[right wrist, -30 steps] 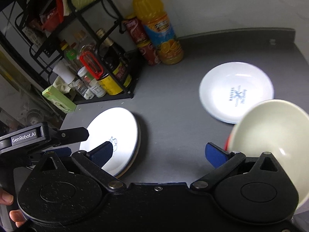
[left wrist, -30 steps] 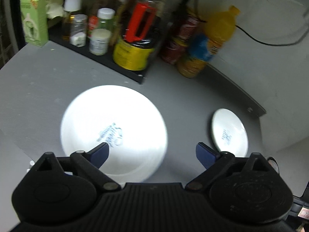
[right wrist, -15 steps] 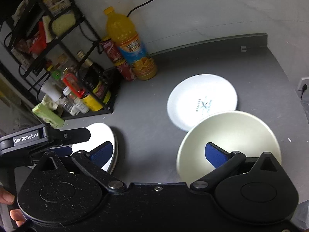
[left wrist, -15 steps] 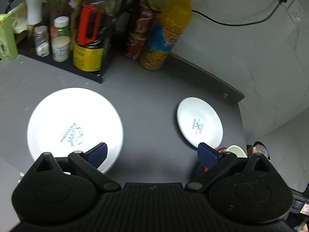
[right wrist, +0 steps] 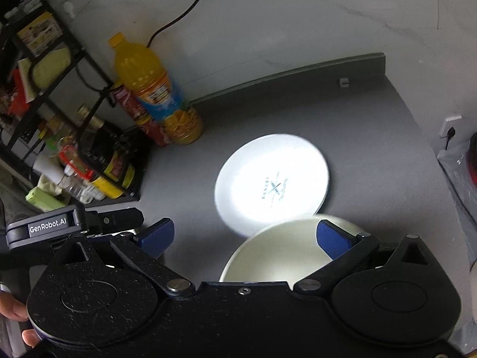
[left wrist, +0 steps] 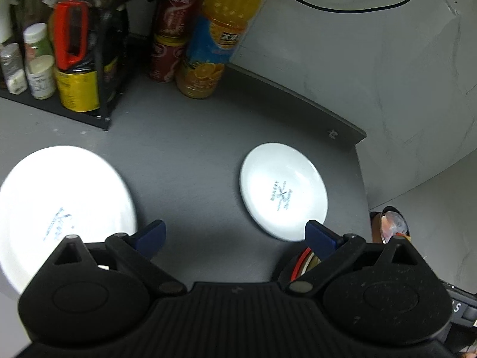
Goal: Organize plates and bowls
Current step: 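Move the right gripper over to the white 'BAKERY' plate, then close the right gripper on the rim of the 'BAKERY' plate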
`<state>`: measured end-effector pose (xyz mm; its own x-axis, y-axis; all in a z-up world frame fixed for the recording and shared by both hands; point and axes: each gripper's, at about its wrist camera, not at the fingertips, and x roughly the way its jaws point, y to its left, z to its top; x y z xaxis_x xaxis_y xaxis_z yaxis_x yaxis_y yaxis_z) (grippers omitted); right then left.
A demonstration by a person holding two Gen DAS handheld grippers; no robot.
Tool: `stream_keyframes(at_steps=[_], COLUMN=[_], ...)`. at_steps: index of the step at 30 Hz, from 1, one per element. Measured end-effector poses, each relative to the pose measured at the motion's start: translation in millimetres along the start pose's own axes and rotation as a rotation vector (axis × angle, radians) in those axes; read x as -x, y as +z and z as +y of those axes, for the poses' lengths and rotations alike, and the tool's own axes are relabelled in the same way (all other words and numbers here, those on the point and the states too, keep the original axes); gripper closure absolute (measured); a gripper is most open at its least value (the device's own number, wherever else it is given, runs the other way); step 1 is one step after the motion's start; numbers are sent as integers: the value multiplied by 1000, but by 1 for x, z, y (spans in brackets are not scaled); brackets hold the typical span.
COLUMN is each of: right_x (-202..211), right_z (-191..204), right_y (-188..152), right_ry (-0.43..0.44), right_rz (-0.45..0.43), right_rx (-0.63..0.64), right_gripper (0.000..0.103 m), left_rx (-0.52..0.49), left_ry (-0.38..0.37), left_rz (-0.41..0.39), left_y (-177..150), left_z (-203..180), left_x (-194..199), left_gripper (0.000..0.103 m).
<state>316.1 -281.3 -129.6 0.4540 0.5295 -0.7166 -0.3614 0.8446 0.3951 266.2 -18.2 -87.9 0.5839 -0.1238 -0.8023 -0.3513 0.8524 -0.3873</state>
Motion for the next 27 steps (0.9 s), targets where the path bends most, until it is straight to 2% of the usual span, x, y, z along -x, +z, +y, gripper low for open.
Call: stream_keyframes(at_steps=[9, 11, 16, 17, 20, 22, 23, 27], right_x=[-25, -33, -56, -61, -77, -90, -96, -117], right_z=[-26, -34, -57, -61, -72, -79, -82, -94], right_y=[32, 39, 53, 56, 63, 66, 67, 69], right_ry=[-46, -46, -61, -63, -77, -84, -87, -112], right_rz=[33, 53, 118, 130, 165, 197, 214, 258], right_rx=[-70, -94, -161, -177, -198, -208, -210, -212], right_gripper=[3, 8, 36, 38, 48, 62, 65, 70], left_rx=[-19, -14, 11, 17, 32, 45, 50, 66], left_ry=[-10, -17, -33, -39, -46, -45, -48, -41], left_rz=[37, 55, 93, 97, 122, 143, 154, 198], left_y=[24, 28, 38, 40, 43, 45, 46, 49], left_z=[-15, -17, -17, -16, -16, -16, -16, -16], left_x=[-39, -49, -77, -82, -99, -111, -117, -142], left_gripper=[4, 5, 7, 8, 15, 24, 30, 46])
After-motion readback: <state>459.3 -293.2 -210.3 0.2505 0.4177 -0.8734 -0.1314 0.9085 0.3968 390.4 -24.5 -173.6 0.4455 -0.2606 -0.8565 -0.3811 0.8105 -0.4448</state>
